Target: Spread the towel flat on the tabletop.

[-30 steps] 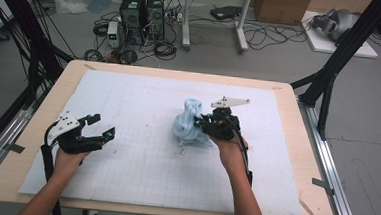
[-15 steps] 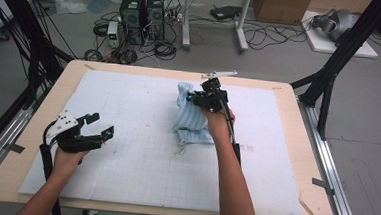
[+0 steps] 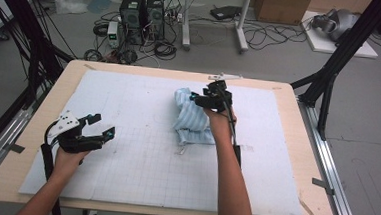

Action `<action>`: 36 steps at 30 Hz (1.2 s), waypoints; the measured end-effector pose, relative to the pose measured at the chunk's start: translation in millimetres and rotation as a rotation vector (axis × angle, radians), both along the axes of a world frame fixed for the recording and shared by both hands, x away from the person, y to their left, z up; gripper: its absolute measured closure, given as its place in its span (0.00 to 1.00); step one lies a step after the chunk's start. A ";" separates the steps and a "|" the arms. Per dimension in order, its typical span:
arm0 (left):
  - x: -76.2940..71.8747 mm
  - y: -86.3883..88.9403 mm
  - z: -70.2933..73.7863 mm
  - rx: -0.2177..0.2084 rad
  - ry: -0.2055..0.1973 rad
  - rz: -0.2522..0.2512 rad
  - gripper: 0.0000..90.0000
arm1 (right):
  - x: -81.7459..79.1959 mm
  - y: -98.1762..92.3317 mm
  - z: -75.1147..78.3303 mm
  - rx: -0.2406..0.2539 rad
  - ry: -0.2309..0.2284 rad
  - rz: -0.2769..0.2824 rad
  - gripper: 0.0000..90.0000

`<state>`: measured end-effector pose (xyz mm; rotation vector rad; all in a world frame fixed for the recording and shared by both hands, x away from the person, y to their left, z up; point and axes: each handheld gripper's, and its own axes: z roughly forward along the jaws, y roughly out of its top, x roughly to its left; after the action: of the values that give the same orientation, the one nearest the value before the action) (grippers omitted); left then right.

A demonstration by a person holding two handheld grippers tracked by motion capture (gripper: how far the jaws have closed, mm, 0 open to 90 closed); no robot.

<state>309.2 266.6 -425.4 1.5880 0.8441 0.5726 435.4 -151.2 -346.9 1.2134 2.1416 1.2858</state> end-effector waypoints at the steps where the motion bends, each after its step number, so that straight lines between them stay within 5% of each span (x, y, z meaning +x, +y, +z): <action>1: -0.2 -0.1 0.4 0.001 -0.002 -0.001 0.24 | 0.0 0.0 0.0 0.000 0.000 0.000 0.52; 7: -0.7 -2.5 0.2 0.008 -0.003 -0.003 0.24 | -37.1 -26.0 4.4 -0.003 -0.042 0.028 0.52; 10: -0.8 -3.5 0.1 0.009 0.000 -0.011 0.25 | -67.5 -30.6 -14.4 -0.070 -0.040 0.065 0.52; 14: -1.0 -3.9 0.1 0.010 0.000 -0.015 0.25 | -81.7 -30.4 -37.3 -0.134 0.020 0.084 0.54; 15: -1.0 -4.1 0.0 0.009 0.000 -0.015 0.25 | -85.7 -27.8 -54.6 -0.167 0.072 0.097 0.54; 20: -1.3 -5.2 0.0 0.012 0.000 -0.015 0.25 | -78.7 -16.4 -80.0 -0.215 0.126 0.084 0.59; 27: -0.5 -5.1 -0.1 0.006 0.001 -0.016 0.26 | -75.3 -11.9 -86.6 -0.229 0.172 0.109 0.92; 36: -2.4 -11.1 2.1 0.017 -0.004 -0.036 0.29 | -122.4 -32.3 -69.5 -0.174 0.125 0.212 0.93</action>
<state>306.8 255.5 -423.4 1.6142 0.8076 0.5581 313.0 -183.5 -416.3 1.0438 2.4699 1.0999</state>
